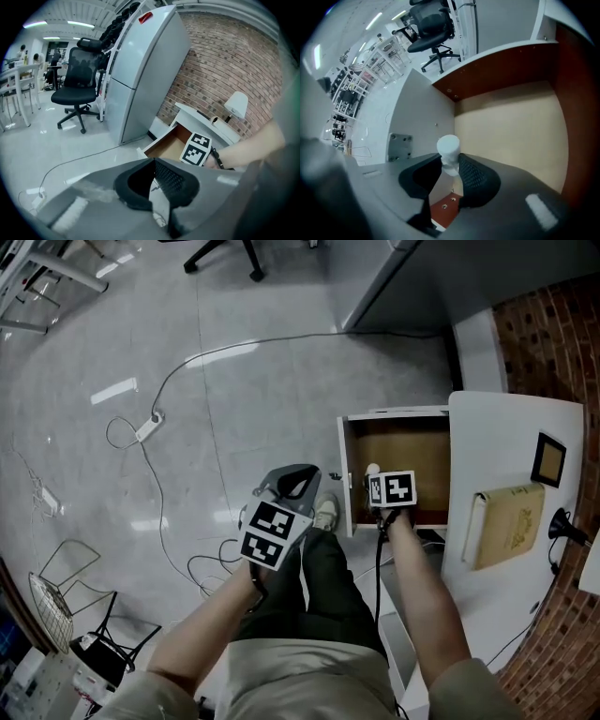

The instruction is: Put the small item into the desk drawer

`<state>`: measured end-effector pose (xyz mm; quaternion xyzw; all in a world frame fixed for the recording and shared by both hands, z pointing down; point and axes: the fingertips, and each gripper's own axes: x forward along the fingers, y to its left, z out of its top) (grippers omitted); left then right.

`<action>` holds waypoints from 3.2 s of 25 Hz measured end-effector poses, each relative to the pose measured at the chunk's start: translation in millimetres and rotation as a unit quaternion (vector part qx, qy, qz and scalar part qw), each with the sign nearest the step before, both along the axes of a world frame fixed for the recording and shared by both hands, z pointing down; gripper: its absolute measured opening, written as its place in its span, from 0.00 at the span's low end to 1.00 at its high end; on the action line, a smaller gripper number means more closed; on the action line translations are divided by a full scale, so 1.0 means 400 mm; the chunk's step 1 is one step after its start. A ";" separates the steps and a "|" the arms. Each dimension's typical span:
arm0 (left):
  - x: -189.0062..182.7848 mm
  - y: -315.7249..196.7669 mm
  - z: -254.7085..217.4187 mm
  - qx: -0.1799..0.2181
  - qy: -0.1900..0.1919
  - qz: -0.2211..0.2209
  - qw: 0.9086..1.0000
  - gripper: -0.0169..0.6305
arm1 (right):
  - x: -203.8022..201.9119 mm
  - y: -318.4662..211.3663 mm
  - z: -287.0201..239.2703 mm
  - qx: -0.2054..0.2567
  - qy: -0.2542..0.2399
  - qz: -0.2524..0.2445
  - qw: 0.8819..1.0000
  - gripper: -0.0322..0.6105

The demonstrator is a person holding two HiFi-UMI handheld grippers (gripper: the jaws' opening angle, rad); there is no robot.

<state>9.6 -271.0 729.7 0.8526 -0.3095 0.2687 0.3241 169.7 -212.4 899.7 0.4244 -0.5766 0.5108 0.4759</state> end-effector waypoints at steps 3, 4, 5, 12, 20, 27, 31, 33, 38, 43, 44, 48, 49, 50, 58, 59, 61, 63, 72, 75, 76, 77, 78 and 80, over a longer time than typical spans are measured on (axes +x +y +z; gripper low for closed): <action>0.015 0.004 0.028 -0.007 0.005 0.000 1.000 0.03 | 0.008 0.005 0.050 -0.014 0.005 0.003 1.000 0.24; 0.020 0.006 0.034 -0.008 0.006 0.002 1.000 0.03 | 0.009 0.005 0.061 -0.014 0.006 0.002 1.000 0.24; 0.025 0.009 0.040 -0.009 0.008 0.004 1.000 0.03 | 0.009 0.003 0.069 -0.011 0.004 0.003 1.000 0.24; 0.028 0.019 0.056 -0.015 0.005 0.008 1.000 0.03 | -0.001 -0.006 0.065 0.013 -0.009 0.013 1.000 0.26; 0.013 0.027 -0.004 -0.006 -0.001 0.015 1.000 0.03 | -0.010 0.003 -0.027 0.037 -0.017 0.018 0.999 0.28; -0.014 0.010 -0.140 0.028 -0.003 0.016 0.999 0.03 | -0.040 -0.041 -0.218 0.106 -0.035 0.029 0.993 0.20; -0.018 0.002 -0.258 0.059 0.002 0.022 0.998 0.03 | -0.056 -0.080 -0.375 0.162 -0.050 0.028 0.985 0.14; -0.018 0.004 -0.320 0.076 0.004 0.027 0.997 0.03 | -0.063 -0.094 -0.460 0.192 -0.058 0.027 0.979 0.09; -0.017 0.020 -0.474 0.119 0.005 0.031 0.992 0.03 | -0.083 -0.119 -0.702 0.269 -0.078 0.013 0.960 0.06; -0.019 0.034 -0.640 0.164 0.014 0.032 0.986 0.03 | -0.117 -0.119 -0.949 0.359 -0.087 -0.016 0.929 0.06; -0.020 0.035 -0.674 0.175 0.015 0.032 0.984 0.03 | -0.123 -0.116 -0.996 0.375 -0.092 -0.016 0.922 0.06; -0.031 0.030 -0.811 0.221 0.019 0.029 0.975 0.03 | -0.150 -0.103 -1.170 0.431 -0.115 -0.012 0.895 0.06; -0.034 0.031 -0.846 0.233 0.020 0.028 0.972 0.03 | -0.156 -0.098 -1.212 0.444 -0.119 -0.016 0.888 0.06; -0.036 0.033 -0.882 0.245 0.021 0.028 0.969 0.03 | -0.162 -0.093 -1.253 0.457 -0.122 -0.021 0.881 0.06; -0.062 0.065 -1.137 0.338 0.007 0.017 0.941 0.03 | -0.194 -0.052 -1.570 0.555 -0.161 -0.041 0.815 0.06; -0.065 0.072 -1.167 0.347 0.011 0.013 0.938 0.03 | -0.200 -0.045 -1.608 0.565 -0.172 -0.039 0.806 0.05; -0.068 0.090 -1.228 0.367 0.019 0.012 0.930 0.03 | -0.210 -0.030 -1.676 0.584 -0.185 -0.043 0.789 0.05; -0.069 0.111 -1.293 0.381 0.039 0.000 0.924 0.03 | -0.217 -0.012 -1.736 0.603 -0.189 -0.054 0.774 0.05; -0.102 0.171 -1.426 0.413 0.057 -0.021 0.909 0.03 | -0.232 0.057 -1.910 0.662 -0.188 -0.076 0.722 0.05; -0.101 0.181 -1.436 0.419 0.055 -0.012 0.906 0.03 | -0.236 0.065 -1.929 0.667 -0.189 -0.082 0.716 0.05; -0.100 0.180 -1.435 0.419 0.054 -0.012 0.907 0.03 | -0.237 0.066 -1.931 0.668 -0.188 -0.084 0.715 0.05; -0.100 0.178 -1.432 0.417 0.054 -0.013 0.907 0.03 | -0.237 0.066 -1.930 0.668 -0.188 -0.084 0.715 0.05; -0.101 0.176 -1.430 0.416 0.055 -0.015 0.908 0.03 | -0.238 0.065 -1.929 0.668 -0.189 -0.084 0.715 0.05; -0.101 0.171 -1.427 0.416 0.057 -0.016 0.908 0.03 | -0.239 0.062 -1.926 0.667 -0.188 -0.086 0.716 0.05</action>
